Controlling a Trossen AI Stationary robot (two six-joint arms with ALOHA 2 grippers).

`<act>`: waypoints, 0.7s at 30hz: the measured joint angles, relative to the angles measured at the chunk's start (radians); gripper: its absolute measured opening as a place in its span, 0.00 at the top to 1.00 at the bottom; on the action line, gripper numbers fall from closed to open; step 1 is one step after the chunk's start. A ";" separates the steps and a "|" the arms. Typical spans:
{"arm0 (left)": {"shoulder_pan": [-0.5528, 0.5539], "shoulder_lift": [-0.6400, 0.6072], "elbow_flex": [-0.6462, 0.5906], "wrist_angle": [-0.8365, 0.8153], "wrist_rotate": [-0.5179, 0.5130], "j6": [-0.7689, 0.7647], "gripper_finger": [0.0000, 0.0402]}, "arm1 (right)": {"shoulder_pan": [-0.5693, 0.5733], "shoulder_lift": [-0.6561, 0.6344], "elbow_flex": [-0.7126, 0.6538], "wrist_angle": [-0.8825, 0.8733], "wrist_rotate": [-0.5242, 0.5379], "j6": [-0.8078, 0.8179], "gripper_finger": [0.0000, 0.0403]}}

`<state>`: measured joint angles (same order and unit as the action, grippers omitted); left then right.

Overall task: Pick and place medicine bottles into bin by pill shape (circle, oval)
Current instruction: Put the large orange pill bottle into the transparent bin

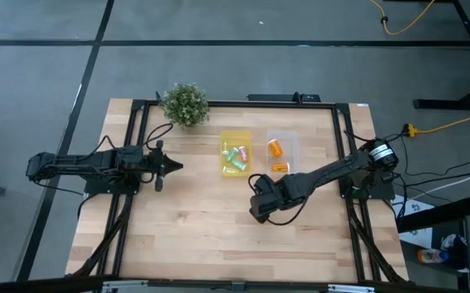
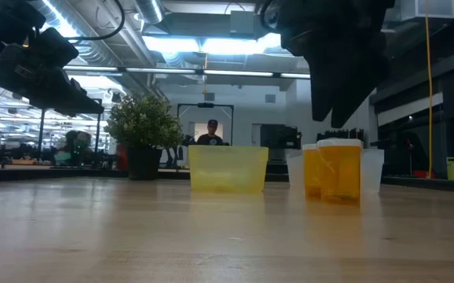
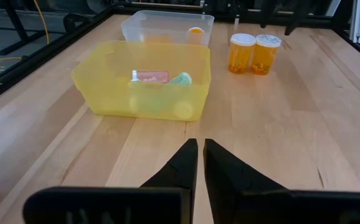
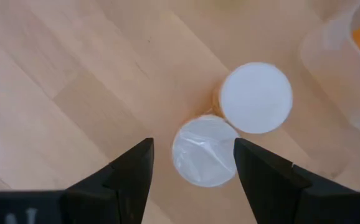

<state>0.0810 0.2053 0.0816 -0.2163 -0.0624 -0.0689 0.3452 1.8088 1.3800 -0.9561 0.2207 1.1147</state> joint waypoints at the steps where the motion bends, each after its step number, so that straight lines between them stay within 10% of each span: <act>1: 0.000 0.000 0.000 0.000 0.000 0.000 0.94 | 0.000 0.000 0.000 -0.001 -0.010 -0.001 0.44; 21: 0.000 0.000 0.000 0.000 0.000 0.000 0.94 | -0.001 0.000 0.000 -0.012 -0.004 0.059 0.44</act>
<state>0.0808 0.2050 0.0815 -0.2165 -0.0624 -0.0686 0.3447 1.8088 1.3796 -0.9683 0.2162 1.1735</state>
